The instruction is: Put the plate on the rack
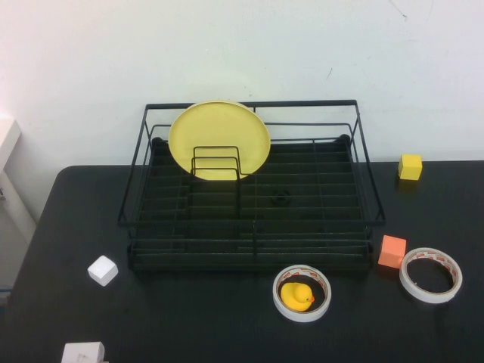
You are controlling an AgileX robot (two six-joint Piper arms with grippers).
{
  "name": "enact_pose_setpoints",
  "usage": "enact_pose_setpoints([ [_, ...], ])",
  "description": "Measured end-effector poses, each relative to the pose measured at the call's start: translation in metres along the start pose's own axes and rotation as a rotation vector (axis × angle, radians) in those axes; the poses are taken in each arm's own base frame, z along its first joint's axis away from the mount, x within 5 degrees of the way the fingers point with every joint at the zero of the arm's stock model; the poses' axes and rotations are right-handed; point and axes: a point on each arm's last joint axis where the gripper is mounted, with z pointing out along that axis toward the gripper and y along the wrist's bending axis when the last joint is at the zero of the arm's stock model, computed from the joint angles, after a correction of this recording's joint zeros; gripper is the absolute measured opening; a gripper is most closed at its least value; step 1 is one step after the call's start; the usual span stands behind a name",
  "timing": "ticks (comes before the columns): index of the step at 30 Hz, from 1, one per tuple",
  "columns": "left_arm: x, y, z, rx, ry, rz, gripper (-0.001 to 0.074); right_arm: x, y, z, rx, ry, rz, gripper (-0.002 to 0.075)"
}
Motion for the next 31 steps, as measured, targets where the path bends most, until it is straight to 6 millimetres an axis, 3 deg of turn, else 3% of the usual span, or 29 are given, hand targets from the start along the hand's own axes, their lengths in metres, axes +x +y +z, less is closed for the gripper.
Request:
enact_pose_setpoints([
  [31, 0.0000, 0.0000, 0.0000, 0.000, 0.000, -0.002, -0.0001, 0.0004, -0.0024, -0.0003, 0.041, 0.012, 0.015, 0.0000],
])
